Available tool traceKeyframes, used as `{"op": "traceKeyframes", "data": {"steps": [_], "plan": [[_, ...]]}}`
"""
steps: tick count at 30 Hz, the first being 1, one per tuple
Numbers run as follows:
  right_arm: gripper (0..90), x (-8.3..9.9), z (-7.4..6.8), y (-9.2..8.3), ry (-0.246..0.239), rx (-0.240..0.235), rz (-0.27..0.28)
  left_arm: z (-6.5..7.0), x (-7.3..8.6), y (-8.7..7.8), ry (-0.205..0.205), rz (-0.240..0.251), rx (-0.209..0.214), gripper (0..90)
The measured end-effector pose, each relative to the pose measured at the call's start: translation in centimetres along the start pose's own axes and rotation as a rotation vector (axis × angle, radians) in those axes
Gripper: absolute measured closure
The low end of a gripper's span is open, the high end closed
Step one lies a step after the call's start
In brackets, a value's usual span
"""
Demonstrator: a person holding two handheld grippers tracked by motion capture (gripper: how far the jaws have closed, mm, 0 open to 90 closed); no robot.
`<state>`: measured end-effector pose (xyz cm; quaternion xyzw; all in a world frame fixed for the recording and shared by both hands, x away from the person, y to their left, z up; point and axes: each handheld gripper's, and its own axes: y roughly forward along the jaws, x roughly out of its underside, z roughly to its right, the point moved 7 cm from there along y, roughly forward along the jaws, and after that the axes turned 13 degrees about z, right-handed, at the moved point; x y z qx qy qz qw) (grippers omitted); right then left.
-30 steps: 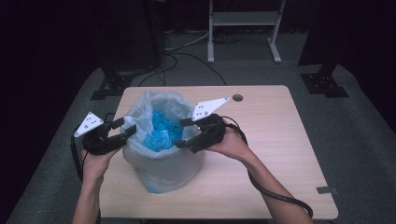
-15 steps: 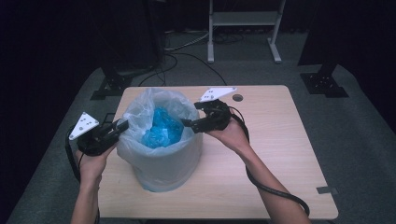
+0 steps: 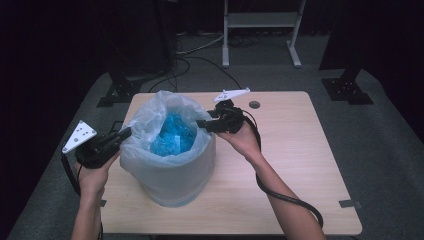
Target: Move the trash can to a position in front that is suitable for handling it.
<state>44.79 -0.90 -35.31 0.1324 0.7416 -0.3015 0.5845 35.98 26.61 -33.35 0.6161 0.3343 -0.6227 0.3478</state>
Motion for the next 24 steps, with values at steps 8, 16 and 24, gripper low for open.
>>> {"op": "traceKeyframes", "data": {"steps": [8,16,24], "plan": [[71.4,-0.5,0.4,0.0,0.019,0.051,0.030,0.1,-0.5,0.0,-0.006,0.016,0.007,88.8],[85.5,-1.6,0.0,0.0,-0.026,0.118,0.043,0.6,-1.3,0.4,-0.021,0.038,0.027,88.8],[88.1,-3.6,-1.8,0.0,0.003,0.078,0.076,2.4,-2.6,1.6,-0.050,0.056,0.123,88.8]]}}
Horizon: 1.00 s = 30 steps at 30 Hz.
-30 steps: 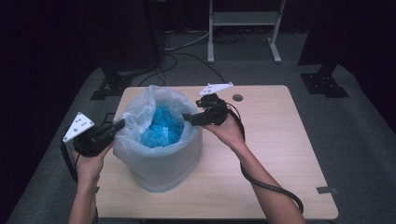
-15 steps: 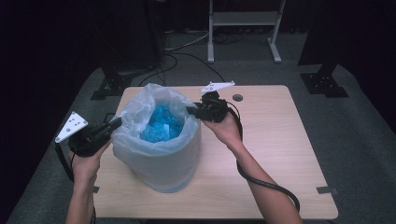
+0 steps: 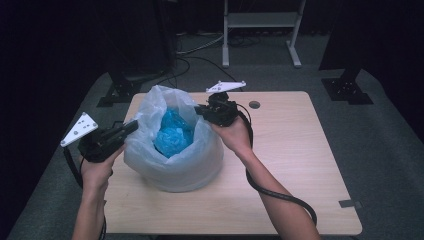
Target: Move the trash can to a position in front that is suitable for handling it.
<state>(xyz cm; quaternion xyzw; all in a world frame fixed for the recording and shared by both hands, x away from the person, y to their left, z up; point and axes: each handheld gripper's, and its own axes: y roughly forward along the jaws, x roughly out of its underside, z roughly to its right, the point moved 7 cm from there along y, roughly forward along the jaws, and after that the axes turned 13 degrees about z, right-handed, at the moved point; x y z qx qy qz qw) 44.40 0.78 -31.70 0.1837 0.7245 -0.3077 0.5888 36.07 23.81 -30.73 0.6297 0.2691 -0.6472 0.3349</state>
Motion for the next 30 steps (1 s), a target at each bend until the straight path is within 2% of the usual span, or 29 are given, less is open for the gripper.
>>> {"op": "traceKeyframes", "data": {"steps": [1,2,5,8,11,12,13,14,15,16,17,18,19,24,28,30], "plan": [[88.1,0.0,0.0,0.0,0.000,0.000,0.000,0.0,0.0,0.0,0.000,0.000,0.000,88.8],[88.3,-0.4,-0.7,0.0,0.012,-0.030,0.010,0.4,0.0,0.5,-0.003,-0.010,0.021,88.9],[88.3,-0.7,-1.4,0.0,0.013,-0.053,0.015,0.8,0.0,1.0,-0.008,-0.015,0.039,88.8],[88.5,-1.0,-3.0,-0.1,0.011,-0.101,0.019,1.4,0.1,1.6,-0.011,-0.025,0.062,88.8],[88.5,-1.0,-3.6,0.0,0.004,-0.118,0.017,2.0,0.2,2.2,-0.010,-0.038,0.077,88.8],[88.4,-0.9,-4.6,0.0,-0.007,-0.156,0.008,2.4,0.3,2.7,-0.018,-0.042,0.093,88.8],[88.4,-0.9,-4.6,0.0,-0.007,-0.156,0.008,2.4,0.3,2.7,-0.018,-0.042,0.093,88.8],[88.4,-0.7,-5.5,0.1,-0.022,-0.179,-0.001,2.7,0.3,2.9,-0.016,-0.046,0.099,88.8],[88.4,-0.7,-5.5,0.1,-0.022,-0.179,-0.001,2.9,0.4,3.1,-0.017,-0.052,0.101,88.8],[88.4,-0.5,-6.2,0.1,-0.032,-0.205,-0.006,3.1,0.4,3.3,-0.028,-0.056,0.111,88.8],[88.4,-0.5,-6.2,0.1,-0.032,-0.205,-0.006,3.1,0.4,3.3,-0.028,-0.056,0.111,88.8],[88.3,-0.2,-6.9,0.1,-0.050,-0.218,-0.012,3.5,0.5,3.6,-0.050,-0.056,0.127,88.7],[88.3,-0.1,-7.2,0.0,-0.058,-0.223,-0.013,3.7,0.5,3.6,-0.053,-0.059,0.132,88.7],[88.3,0.6,-8.4,-0.2,-0.099,-0.241,-0.029,3.6,0.7,3.8,-0.069,-0.072,0.129,88.6],[88.3,0.9,-8.7,-0.3,-0.102,-0.251,-0.027,3.6,0.9,3.9,-0.091,-0.080,0.131,83.4],[88.3,1.2,-9.0,-0.5,-0.115,-0.263,-0.031,3.6,0.9,4.0,-0.122,-0.076,0.140,80.3]]}}
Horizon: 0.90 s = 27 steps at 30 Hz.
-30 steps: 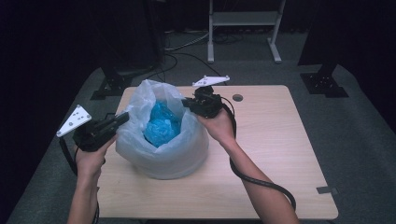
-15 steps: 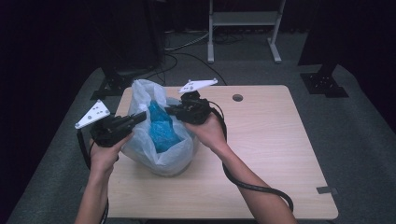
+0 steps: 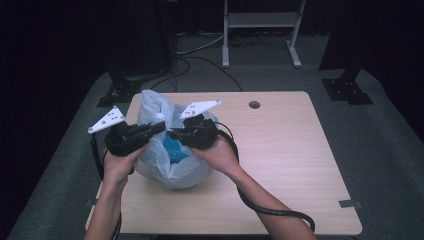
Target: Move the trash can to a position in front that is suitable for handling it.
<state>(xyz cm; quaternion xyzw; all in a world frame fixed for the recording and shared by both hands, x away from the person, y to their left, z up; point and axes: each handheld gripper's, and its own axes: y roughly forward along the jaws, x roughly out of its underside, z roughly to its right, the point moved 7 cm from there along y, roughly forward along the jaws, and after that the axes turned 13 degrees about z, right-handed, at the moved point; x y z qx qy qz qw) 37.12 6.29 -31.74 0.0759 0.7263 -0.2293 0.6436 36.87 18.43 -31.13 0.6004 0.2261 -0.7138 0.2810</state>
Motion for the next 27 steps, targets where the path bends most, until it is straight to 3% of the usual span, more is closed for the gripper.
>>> {"op": "traceKeyframes", "data": {"steps": [3,5,9,19,21,22,24,25,27], "plan": [[88.3,0.1,-0.2,0.0,-0.002,-0.011,0.002,0.1,0.2,0.2,-0.050,-0.019,0.028,74.9],[88.3,0.3,-0.5,0.0,-0.009,-0.026,0.001,0.3,0.3,0.3,-0.047,-0.027,0.029,72.9],[88.3,0.7,-1.1,0.1,-0.031,-0.060,-0.024,0.3,0.1,0.3,-0.084,-0.025,0.040,67.9],[87.6,1.0,-2.5,0.3,-0.073,-0.125,-0.046,0.6,0.7,0.9,-0.079,-0.100,0.051,58.9],[87.6,1.0,-2.8,0.2,-0.075,-0.139,-0.046,0.6,0.8,0.9,-0.060,-0.109,0.047,67.0],[87.6,1.0,-2.8,0.2,-0.074,-0.143,-0.045,0.7,0.9,0.9,-0.047,-0.116,0.049,67.0],[87.6,1.0,-2.9,0.1,-0.075,-0.151,-0.041,0.9,1.1,0.9,-0.023,-0.128,0.064,76.4],[86.9,1.0,-2.9,0.1,-0.073,-0.155,-0.044,0.9,1.1,0.9,-0.011,-0.135,0.068,85.6],[84.9,1.2,-2.9,0.1,-0.072,-0.157,-0.046,1.1,1.0,0.9,0.020,-0.123,0.064,88.6]]}}
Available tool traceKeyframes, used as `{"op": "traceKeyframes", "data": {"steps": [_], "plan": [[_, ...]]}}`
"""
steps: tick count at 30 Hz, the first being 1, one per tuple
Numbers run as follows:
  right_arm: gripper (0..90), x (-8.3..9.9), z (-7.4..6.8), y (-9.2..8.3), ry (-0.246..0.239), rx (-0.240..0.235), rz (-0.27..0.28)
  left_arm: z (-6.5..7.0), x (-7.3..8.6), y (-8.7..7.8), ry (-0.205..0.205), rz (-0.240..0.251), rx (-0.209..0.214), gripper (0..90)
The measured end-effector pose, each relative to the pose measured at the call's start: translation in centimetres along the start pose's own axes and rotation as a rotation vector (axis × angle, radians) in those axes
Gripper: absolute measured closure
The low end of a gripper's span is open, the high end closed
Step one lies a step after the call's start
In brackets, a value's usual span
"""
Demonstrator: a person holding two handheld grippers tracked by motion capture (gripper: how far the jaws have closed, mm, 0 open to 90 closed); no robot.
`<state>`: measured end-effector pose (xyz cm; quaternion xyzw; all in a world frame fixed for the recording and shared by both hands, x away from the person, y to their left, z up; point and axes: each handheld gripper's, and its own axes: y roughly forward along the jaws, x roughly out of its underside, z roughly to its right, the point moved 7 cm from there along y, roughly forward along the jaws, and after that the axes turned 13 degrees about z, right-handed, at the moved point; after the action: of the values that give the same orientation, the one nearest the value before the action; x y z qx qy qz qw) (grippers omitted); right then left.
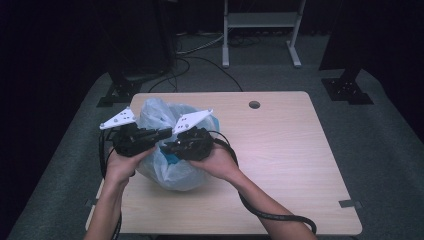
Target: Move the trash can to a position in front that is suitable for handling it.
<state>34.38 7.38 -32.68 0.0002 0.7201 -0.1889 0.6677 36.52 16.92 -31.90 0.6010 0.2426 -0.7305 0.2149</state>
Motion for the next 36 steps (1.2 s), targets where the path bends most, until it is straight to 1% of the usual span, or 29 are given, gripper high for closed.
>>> {"op": "traceKeyframes", "data": {"steps": [1,2,3,4,5,6,8,9,12,13,14,16,18,19,20,22,23,24,25,26,27,29,30,31,32,33,34,35,36], "plan": [[82.9,0.1,0.0,-0.1,0.008,-0.003,0.002,0.0,-0.1,0.0,0.004,0.008,-0.003,88.9],[82.9,0.1,0.0,-0.1,0.008,-0.003,0.002,0.0,-0.1,0.0,0.004,0.008,-0.003,89.1],[75.6,0.2,0.2,-0.3,0.020,0.002,0.007,-0.1,-0.5,-0.2,0.006,0.032,-0.005,89.2],[71.2,0.2,0.4,-0.5,0.030,0.012,0.015,-0.1,-0.6,-0.3,0.006,0.036,-0.004,89.3],[71.2,0.2,0.4,-0.5,0.030,0.012,0.015,-0.1,-0.6,-0.3,0.006,0.036,-0.004,89.3],[67.4,0.2,0.5,-0.6,0.037,0.019,0.021,-0.1,-0.8,-0.5,0.004,0.050,-0.004,89.3],[56.9,0.2,1.0,-0.9,0.049,0.034,0.028,-0.1,-1.2,-0.7,0.013,0.066,-0.001,89.4],[46.0,0.2,1.4,-1.2,0.073,0.044,0.036,0.0,-1.5,-0.8,0.010,0.080,0.004,89.4],[34.7,0.2,1.8,-1.2,0.110,0.033,0.040,0.4,-1.8,-0.8,0.011,0.087,0.022,89.3],[34.7,0.2,1.8,-1.2,0.110,0.033,0.040,0.4,-1.8,-0.8,0.011,0.087,0.022,89.4],[31.8,0.2,2.0,-1.1,0.120,0.037,0.038,0.7,-1.8,-0.6,0.010,0.090,0.035,89.4],[27.3,0.0,2.4,-0.7,0.162,0.014,0.040,1.1,-1.9,-0.4,0.007,0.096,0.056,89.4],[27.2,-0.1,2.4,-0.6,0.170,0.008,0.042,1.7,-1.9,0.0,0.013,0.096,0.076,89.3],[26.5,-0.3,2.2,-0.4,0.174,-0.010,0.045,2.3,-2.1,0.3,0.017,0.098,0.096,89.3],[26.5,-0.3,2.2,-0.4,0.174,-0.010,0.045,2.3,-2.1,0.3,0.017,0.098,0.096,89.4],[27.0,-0.5,2.0,-0.1,0.166,-0.018,0.041,2.7,-2.2,0.6,0.024,0.096,0.110,89.3],[30.0,-0.6,1.9,0.0,0.153,-0.013,0.039,3.1,-2.3,0.8,0.029,0.094,0.119,89.3],[30.0,-0.6,1.9,0.0,0.153,-0.013,0.039,3.1,-2.3,0.8,0.029,0.094,0.119,89.3],[36.2,-0.6,1.9,0.1,0.145,-0.006,0.033,3.2,-2.4,0.9,0.026,0.098,0.129,89.3],[36.2,-0.6,1.9,0.1,0.145,-0.006,0.033,3.2,-2.4,0.9,0.026,0.098,0.129,89.3],[45.1,-0.7,1.9,0.1,0.145,0.003,0.036,3.3,-2.5,0.9,0.024,0.099,0.128,89.3],[52.9,-0.8,1.9,0.0,0.137,0.017,0.049,3.2,-2.5,0.9,0.021,0.107,0.125,89.3],[52.9,-0.8,1.9,0.0,0.137,0.017,0.049,3.2,-2.5,0.9,0.021,0.107,0.125,89.3],[60.5,-0.7,2.1,0.1,0.128,0.042,0.058,3.1,-2.5,0.9,0.015,0.113,0.123,89.2],[60.5,-0.7,2.1,0.1,0.128,0.042,0.058,3.1,-2.5,0.9,0.015,0.113,0.123,89.2],[65.9,-0.6,2.3,0.2,0.158,0.056,0.060,3.0,-2.4,0.9,0.003,0.118,0.128,89.2],[65.9,-0.6,2.3,0.2,0.158,0.056,0.060,3.0,-2.4,0.9,0.003,0.118,0.128,89.2],[68.9,-0.6,2.4,0.2,0.172,0.058,0.063,2.8,-2.4,0.9,-0.009,0.122,0.136,89.2],[77.5,-0.5,2.5,0.2,0.175,0.075,0.067,2.7,-2.3,0.9,-0.019,0.127,0.137,88.5]]}}
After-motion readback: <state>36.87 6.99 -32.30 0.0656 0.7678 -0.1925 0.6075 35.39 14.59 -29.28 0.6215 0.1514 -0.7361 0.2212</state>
